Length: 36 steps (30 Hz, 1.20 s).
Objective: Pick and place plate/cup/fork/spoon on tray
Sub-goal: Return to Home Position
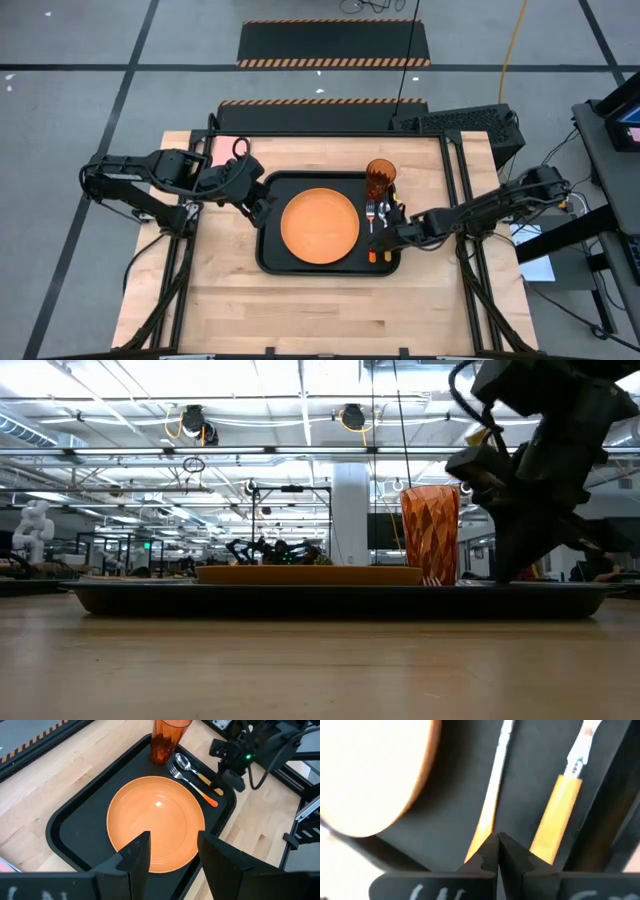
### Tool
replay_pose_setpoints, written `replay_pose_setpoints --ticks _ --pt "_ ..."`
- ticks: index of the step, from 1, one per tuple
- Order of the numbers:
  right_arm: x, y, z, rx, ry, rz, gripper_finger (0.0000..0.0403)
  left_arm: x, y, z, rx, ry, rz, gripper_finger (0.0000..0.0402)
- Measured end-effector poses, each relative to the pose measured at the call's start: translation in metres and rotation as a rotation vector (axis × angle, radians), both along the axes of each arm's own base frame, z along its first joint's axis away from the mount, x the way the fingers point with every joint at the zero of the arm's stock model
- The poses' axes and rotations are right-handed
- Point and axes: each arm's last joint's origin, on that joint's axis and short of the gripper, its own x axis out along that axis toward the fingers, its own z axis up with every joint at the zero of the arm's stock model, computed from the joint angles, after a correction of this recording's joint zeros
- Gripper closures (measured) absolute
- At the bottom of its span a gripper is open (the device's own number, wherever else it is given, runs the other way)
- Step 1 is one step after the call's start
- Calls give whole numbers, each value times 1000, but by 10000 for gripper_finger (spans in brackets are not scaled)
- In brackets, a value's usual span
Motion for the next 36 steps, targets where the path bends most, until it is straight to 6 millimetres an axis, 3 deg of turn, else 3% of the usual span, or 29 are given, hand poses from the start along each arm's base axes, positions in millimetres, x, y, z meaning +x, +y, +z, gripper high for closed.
replay_pose_setpoints --ticks 7,13,17,20,23,32,36 --pt "-6 -2 35 -136 -214 137 403 0 0 0 30 10 -33 236" --pt "-21 6 72 -287 -442 408 403 -4 -4 0 210 80 -296 247" --pt "-35 12 97 -450 -603 562 403 -4 -5 0 237 91 -337 292" --pt "-47 12 110 -608 -668 635 403 -6 -4 0 236 100 -331 350" --pt "-56 12 118 -728 -703 713 403 -10 -3 -2 247 142 -314 392" --pt "-61 12 122 -1010 -666 857 403 -5 -3 -24 280 203 -298 393" --pt "-64 12 113 -1065 -650 919 403 3 -9 -44 260 169 -290 396"
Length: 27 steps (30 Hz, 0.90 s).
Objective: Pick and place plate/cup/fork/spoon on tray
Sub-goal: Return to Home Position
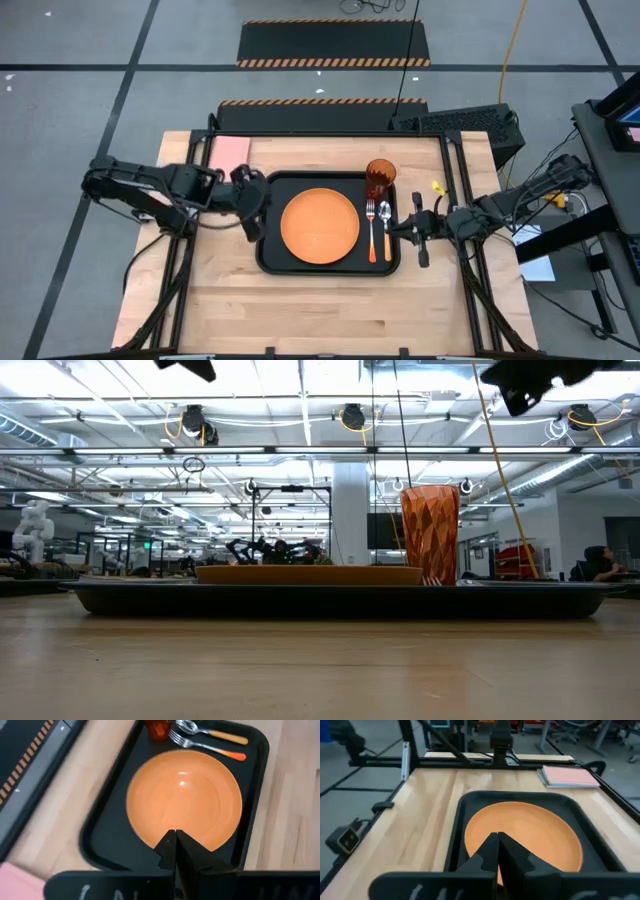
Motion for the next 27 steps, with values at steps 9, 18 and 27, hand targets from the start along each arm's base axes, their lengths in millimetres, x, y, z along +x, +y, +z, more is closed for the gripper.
replay_pose_setpoints --ticks 9,18,27 --pt "-14 4 -61 -32 -184 98 403 4 -31 -49 -110 -100 -26 388" --pt "-30 -1 -93 18 -331 112 403 -10 -49 -120 -94 -69 -128 398" --pt "-30 -2 -101 -61 -274 125 403 -50 -33 -172 -91 -196 -177 397"
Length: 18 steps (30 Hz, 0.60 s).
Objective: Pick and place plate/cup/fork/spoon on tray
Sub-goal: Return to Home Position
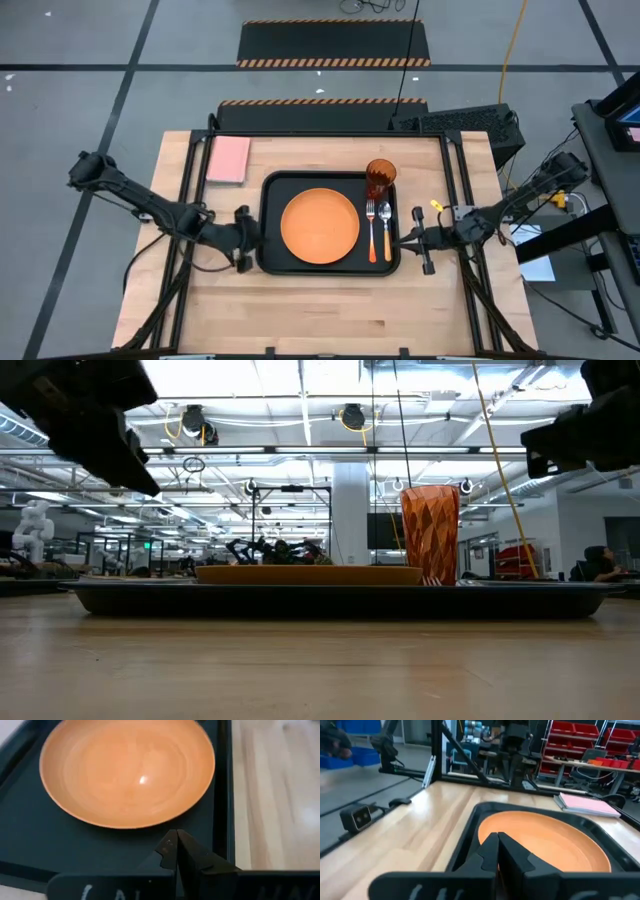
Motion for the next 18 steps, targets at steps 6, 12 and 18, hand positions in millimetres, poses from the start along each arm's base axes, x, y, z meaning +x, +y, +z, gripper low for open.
replay_pose_setpoints --ticks 6,12,18 --pt "-1 1 1 15 -7 11 403 -27 11 -12 -57 -106 15 398" --pt "-4 -1 8 43 -57 31 403 -48 15 -6 -50 -203 27 399" --pt "-5 -9 9 29 -55 49 403 -60 18 -2 -5 -237 52 399"
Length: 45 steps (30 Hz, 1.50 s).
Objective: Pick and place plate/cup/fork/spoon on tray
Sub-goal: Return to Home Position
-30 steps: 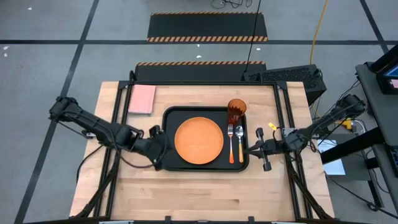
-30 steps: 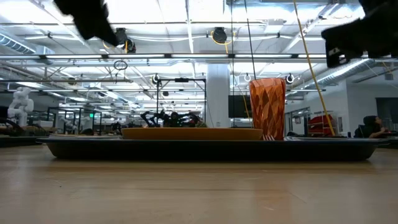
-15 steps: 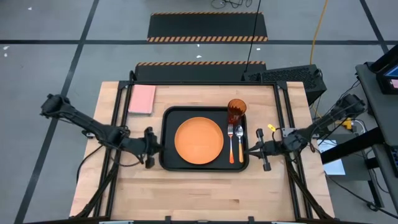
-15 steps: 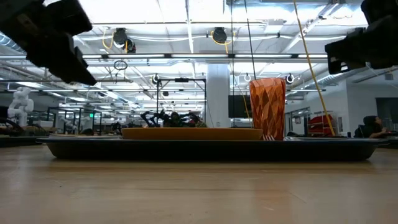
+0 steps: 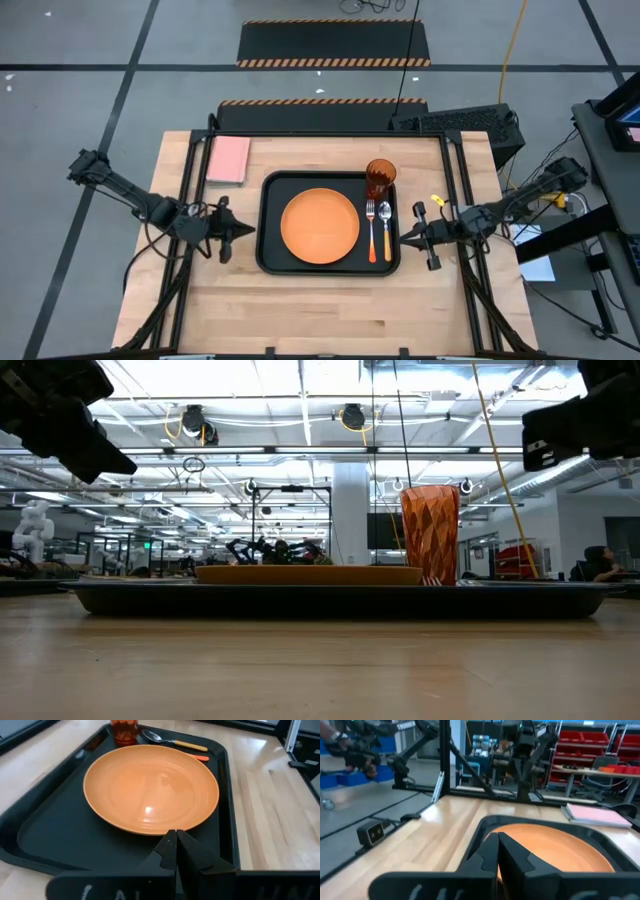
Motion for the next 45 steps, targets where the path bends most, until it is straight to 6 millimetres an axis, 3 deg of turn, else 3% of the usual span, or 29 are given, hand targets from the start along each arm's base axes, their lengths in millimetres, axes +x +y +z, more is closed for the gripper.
replay_pose_setpoints --ticks 13,23,34,45 --pt "-1 -28 7 -76 -75 -12 403 -1 1 0 22 -5 23 399" --pt "-16 -32 22 -113 -228 -77 403 2 -1 5 -7 -62 24 398" --pt "-29 -34 20 -89 -232 -75 403 2 -1 7 -9 -81 26 397" --pt "-27 -35 10 -88 -122 -119 403 3 -1 9 10 -98 15 399"
